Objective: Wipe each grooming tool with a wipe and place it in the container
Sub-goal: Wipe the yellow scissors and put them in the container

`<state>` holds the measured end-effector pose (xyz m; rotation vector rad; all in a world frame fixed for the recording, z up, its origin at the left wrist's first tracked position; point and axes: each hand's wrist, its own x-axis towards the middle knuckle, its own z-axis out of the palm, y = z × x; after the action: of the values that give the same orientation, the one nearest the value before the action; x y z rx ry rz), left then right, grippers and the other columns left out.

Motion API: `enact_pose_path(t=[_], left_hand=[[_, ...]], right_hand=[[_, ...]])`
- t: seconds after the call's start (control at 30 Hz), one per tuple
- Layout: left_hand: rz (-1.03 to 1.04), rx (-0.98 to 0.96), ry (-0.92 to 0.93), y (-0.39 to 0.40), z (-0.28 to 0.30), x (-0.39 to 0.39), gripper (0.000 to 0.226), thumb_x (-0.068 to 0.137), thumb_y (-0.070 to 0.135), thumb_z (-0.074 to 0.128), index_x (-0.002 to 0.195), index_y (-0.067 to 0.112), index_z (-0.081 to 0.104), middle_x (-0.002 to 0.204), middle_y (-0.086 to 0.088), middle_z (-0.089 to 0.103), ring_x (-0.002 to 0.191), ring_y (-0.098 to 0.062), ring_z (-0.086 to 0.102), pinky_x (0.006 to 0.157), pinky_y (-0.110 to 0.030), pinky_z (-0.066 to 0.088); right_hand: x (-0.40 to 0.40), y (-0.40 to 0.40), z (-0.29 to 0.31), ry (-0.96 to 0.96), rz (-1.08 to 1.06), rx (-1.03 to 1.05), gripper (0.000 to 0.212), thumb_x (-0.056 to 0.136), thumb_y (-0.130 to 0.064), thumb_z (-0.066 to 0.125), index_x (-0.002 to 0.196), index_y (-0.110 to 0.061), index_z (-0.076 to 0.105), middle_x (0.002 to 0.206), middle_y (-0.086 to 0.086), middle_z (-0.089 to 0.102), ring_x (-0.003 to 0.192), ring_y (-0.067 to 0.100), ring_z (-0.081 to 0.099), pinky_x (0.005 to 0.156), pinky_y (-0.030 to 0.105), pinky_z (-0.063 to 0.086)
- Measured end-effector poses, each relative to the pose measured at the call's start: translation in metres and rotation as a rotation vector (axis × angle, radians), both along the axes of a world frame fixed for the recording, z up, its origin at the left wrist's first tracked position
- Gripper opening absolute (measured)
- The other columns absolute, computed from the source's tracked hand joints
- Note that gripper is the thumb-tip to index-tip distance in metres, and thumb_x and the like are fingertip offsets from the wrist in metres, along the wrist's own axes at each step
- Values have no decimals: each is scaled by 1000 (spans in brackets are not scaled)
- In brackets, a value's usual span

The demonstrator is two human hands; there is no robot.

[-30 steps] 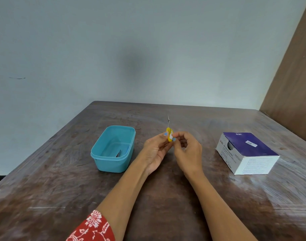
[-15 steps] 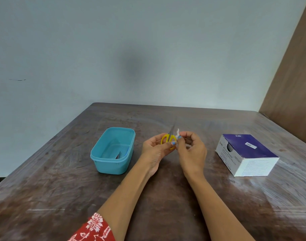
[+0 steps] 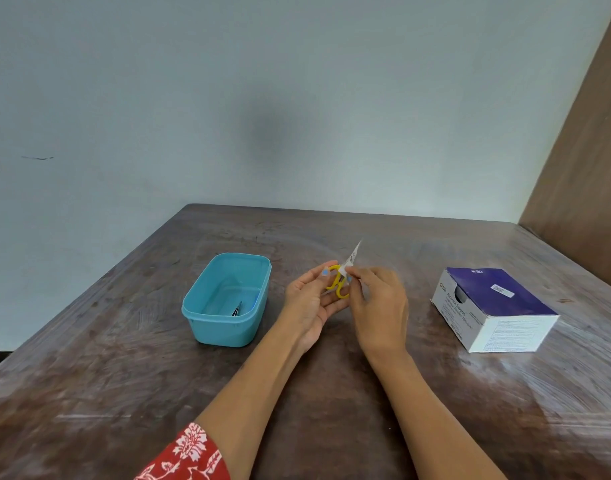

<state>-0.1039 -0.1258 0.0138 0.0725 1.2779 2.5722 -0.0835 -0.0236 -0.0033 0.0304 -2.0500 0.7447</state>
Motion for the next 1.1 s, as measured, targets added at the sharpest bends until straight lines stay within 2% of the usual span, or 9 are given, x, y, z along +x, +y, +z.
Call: enact_pose_path(t=[0.17, 0.4, 0.5, 0.57, 0.63, 0.8, 0.87, 0.97, 1.1], left_hand=[[-3, 50, -16, -1, 5, 2, 23, 92, 3, 48, 112, 6, 59, 86, -11, 68, 67, -16, 68, 63, -28, 58], [-90, 38, -25, 0, 6, 5, 25, 94, -1, 41, 113, 6, 55, 93, -13, 66, 79, -21, 65, 70, -32, 57], [-65, 57, -47, -1, 8, 7, 24, 95, -2, 38, 108, 6, 56, 91, -14, 65, 70, -19, 68, 64, -30, 58], [-48, 72, -62, -2, 8, 6, 24, 95, -3, 36, 106, 6, 55, 89, -15, 65, 63, -17, 69, 58, -29, 58], [-62, 81, -61, -2, 7, 5, 23, 95, -4, 36, 104, 6, 55, 86, -14, 66, 63, -18, 69, 58, -29, 59], [-128, 65, -46, 0, 7, 8, 26, 94, -3, 36, 112, 4, 53, 93, -13, 65, 82, -21, 66, 75, -34, 56], [-120, 64, -46, 0, 7, 8, 28, 95, -2, 35, 114, 5, 54, 96, -13, 65, 81, -20, 66, 75, -33, 56], [-102, 56, -40, -1, 7, 6, 31, 95, -5, 32, 113, 4, 55, 93, -14, 66, 73, -17, 68, 66, -28, 58], [-150, 35, -13, 0, 7, 8, 31, 95, -4, 32, 106, 5, 60, 84, -9, 70, 77, -16, 68, 77, -31, 56]], right_hand=[[1, -4, -1, -2, -9, 122, 9, 73, -13, 66, 80, -17, 71, 72, 0, 64, 71, 22, 56, 63, 33, 46], [0, 1, -1, 5, -59, 56, 12, 75, -12, 64, 84, -14, 71, 77, 3, 66, 75, 26, 58, 67, 38, 47], [3, -2, -1, -47, -36, 98, 9, 75, -22, 61, 79, -18, 69, 74, -1, 65, 72, 22, 58, 68, 35, 43], [3, -4, -1, -78, -30, 138, 15, 76, -29, 55, 76, -21, 68, 71, -3, 64, 70, 21, 58, 67, 33, 40], [2, -3, -2, -68, -51, 137, 10, 76, -25, 60, 78, -20, 69, 71, -1, 65, 70, 22, 58, 67, 34, 41], [-1, 3, -3, -30, -104, 102, 10, 79, -16, 65, 87, -15, 70, 80, 3, 67, 78, 26, 60, 68, 38, 44], [0, 0, -2, -53, -85, 95, 9, 77, -17, 66, 85, -16, 70, 79, 1, 67, 78, 25, 60, 70, 37, 43], [0, -3, -3, -96, -59, 100, 9, 75, -23, 64, 80, -19, 69, 77, -2, 67, 78, 22, 60, 72, 35, 40], [0, 0, -3, -56, -119, 95, 11, 77, -16, 69, 87, -18, 72, 79, 1, 68, 77, 25, 59, 69, 36, 40]])
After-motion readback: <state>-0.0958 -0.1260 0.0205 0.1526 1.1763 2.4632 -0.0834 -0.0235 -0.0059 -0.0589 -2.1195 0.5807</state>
